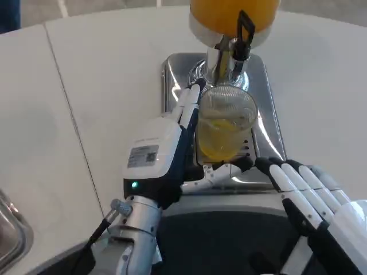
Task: Grasp the cup under the faucet to collect the drink, then remove the cup.
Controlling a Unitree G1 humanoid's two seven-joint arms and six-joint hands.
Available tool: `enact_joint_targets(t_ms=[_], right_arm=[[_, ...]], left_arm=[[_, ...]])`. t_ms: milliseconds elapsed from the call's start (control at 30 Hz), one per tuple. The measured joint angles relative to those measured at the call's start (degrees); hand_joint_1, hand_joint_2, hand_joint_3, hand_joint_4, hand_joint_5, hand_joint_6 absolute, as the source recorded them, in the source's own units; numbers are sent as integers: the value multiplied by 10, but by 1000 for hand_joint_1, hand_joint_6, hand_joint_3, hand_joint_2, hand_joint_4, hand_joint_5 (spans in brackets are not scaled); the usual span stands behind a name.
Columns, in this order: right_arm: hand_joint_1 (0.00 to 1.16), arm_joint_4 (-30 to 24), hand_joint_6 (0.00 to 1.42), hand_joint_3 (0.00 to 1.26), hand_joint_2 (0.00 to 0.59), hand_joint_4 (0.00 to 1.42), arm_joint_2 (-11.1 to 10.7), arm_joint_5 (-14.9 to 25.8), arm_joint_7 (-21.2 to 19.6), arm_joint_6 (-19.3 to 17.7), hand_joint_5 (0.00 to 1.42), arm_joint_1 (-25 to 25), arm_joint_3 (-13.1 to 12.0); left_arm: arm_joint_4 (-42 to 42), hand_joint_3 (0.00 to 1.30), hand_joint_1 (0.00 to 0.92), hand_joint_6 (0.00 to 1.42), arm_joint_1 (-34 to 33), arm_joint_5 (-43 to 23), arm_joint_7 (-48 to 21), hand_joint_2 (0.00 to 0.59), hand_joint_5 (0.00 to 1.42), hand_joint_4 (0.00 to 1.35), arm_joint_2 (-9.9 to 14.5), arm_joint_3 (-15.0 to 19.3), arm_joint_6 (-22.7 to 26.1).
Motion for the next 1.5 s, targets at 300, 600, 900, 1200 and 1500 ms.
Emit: enact_joint_targets(t_ms=[300,600,900,1200,1500], right_arm=[[296,-7,0,0,431,0,1,1,22,11,0,-5,1],[289,-15,0,0,429,0,4,1,41,37,0,-24,14],[288,-16,0,0,435,0,5,1,45,53,0,-27,18],[289,-25,0,0,437,0,11,1,45,65,0,-21,4],[299,-26,0,0,437,0,19,9,51,83,0,-22,0]], left_arm=[[58,70,154,381,-44,-1,24,56,397,116,-20,-4,9],[105,210,290,765,-67,-4,61,74,637,294,-27,-1,10],[112,328,341,1066,-72,-13,85,68,836,429,-49,-2,8],[110,304,306,1032,-72,-30,68,38,801,393,-85,-21,13],[110,276,268,937,-76,-25,69,29,739,348,-98,-26,44]])
